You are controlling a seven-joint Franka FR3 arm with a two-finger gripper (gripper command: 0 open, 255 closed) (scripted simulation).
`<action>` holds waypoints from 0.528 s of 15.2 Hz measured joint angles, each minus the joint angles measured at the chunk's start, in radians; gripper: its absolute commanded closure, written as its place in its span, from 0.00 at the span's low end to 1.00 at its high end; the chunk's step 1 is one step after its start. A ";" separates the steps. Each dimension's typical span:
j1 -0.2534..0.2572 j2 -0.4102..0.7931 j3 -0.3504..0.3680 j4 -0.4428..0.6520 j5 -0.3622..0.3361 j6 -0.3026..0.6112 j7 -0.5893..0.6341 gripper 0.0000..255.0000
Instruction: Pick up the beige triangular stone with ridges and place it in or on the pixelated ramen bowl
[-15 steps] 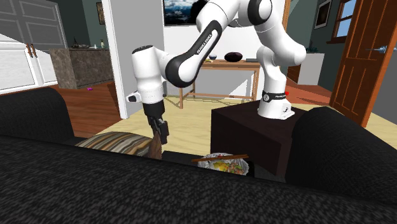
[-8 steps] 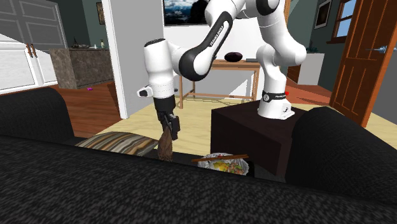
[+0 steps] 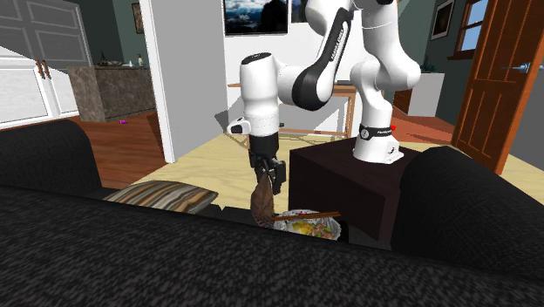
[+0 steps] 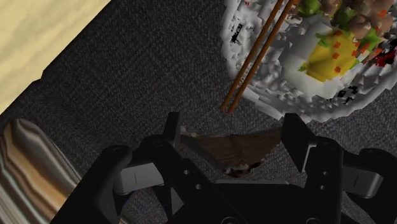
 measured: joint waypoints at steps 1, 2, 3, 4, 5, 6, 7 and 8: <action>0.015 -0.023 0.005 -0.042 -0.001 0.019 0.020 1.00; 0.027 -0.053 0.008 -0.087 -0.002 0.034 0.036 1.00; 0.039 -0.067 0.013 -0.109 -0.003 0.042 0.052 1.00; 0.053 -0.086 0.018 -0.137 -0.003 0.051 0.071 1.00; 0.065 -0.113 0.023 -0.174 -0.004 0.061 0.089 1.00; 0.077 -0.127 0.028 -0.204 -0.005 0.077 0.106 1.00; 0.091 -0.138 0.035 -0.227 -0.005 0.089 0.127 1.00; 0.106 -0.155 0.042 -0.260 -0.005 0.105 0.148 1.00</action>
